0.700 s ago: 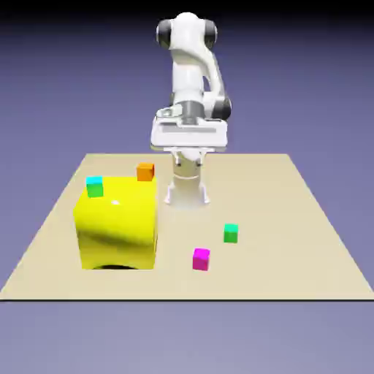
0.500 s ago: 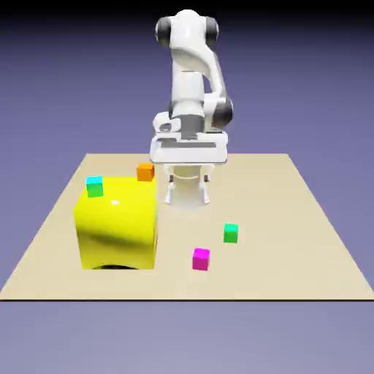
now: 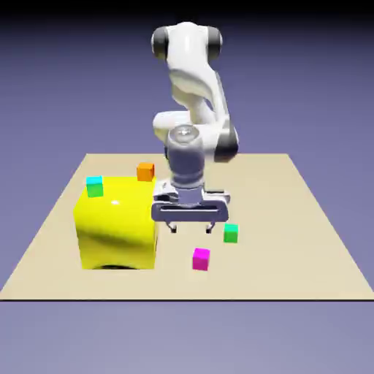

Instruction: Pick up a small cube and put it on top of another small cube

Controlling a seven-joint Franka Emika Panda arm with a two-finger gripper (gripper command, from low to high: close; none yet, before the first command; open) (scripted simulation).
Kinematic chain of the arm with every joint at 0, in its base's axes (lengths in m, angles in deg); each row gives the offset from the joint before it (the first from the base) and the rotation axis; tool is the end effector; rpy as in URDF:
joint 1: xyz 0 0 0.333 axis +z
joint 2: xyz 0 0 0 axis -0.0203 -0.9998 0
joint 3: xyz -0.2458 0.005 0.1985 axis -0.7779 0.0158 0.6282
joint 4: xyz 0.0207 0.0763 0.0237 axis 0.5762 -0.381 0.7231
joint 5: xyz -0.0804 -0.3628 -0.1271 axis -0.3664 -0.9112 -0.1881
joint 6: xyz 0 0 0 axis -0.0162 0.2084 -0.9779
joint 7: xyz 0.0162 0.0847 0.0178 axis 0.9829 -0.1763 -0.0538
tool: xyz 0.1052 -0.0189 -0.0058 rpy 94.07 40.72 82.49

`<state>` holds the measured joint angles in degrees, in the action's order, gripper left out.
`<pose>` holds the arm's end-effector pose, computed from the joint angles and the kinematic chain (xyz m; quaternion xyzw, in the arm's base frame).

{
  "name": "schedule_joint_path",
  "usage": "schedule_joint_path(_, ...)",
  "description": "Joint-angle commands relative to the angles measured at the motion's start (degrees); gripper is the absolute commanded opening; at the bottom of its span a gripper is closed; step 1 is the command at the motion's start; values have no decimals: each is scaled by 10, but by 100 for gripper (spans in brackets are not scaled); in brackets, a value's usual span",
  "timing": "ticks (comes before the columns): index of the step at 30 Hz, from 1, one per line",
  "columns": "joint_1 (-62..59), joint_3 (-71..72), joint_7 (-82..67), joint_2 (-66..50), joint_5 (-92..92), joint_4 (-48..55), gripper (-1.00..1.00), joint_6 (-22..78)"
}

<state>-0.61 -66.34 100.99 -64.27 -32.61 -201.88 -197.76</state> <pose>0.5437 0.0061 0.2893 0.8938 -0.4271 -0.1352 0.0210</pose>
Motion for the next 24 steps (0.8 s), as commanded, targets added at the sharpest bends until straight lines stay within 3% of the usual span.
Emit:
schedule_joint_path(1,-1,1,3,-21,2,18,0,25)
schedule_joint_path(23,-26,21,63,-475,48,418,0,573)
schedule_joint_path(24,-25,21,61,-473,49,402,0,563)
